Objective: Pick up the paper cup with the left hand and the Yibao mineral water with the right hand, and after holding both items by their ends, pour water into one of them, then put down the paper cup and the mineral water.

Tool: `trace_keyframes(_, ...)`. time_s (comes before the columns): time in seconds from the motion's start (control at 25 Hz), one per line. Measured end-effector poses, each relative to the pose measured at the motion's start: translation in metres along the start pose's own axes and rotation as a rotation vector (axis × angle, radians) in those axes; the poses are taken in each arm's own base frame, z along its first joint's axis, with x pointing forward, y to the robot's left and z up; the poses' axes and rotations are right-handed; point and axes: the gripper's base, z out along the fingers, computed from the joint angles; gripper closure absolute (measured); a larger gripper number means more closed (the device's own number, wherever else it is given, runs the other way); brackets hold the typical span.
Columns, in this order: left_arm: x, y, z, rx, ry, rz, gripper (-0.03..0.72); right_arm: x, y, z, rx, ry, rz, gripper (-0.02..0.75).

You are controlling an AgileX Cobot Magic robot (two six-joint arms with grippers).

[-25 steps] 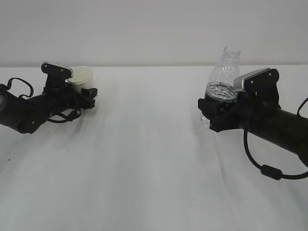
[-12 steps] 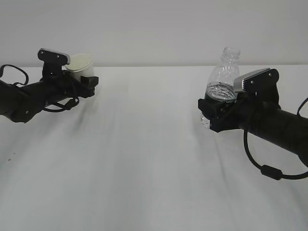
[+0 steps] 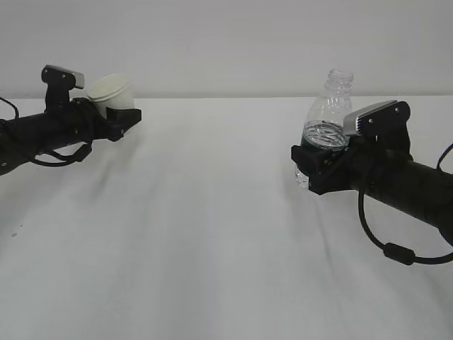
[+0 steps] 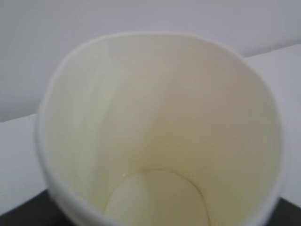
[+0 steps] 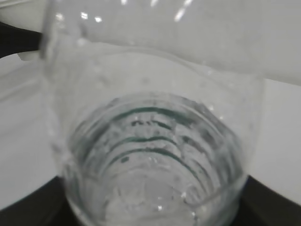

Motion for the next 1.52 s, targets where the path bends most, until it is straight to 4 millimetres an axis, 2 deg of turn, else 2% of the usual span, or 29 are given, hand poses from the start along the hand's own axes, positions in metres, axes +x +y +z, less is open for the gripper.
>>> trace_keyframes(0.48, -0.035, -0.017, -0.010, 0.129, 0.004, 0.090, 0.232, 0.000, 0.000, 0.000, 0.000, 0.001, 0.001, 0.251)
trace_keyframes(0.96, -0.054, -0.035, -0.015, 0.247, -0.022, 0.096, 0.232, 0.000, 0.000, 0.000, 0.001, 0.004, 0.001, 0.251)
trace_keyframes(1.24, -0.059, -0.072, -0.005, 0.343, -0.020, 0.133, 0.232, -0.001, 0.000, 0.000, -0.003, 0.002, -0.004, 0.251)
trace_keyframes(1.52, -0.064, -0.111, 0.004, 0.436, -0.020, 0.159, 0.232, -0.019, 0.000, -0.007, 0.006, -0.024, -0.029, 0.251)
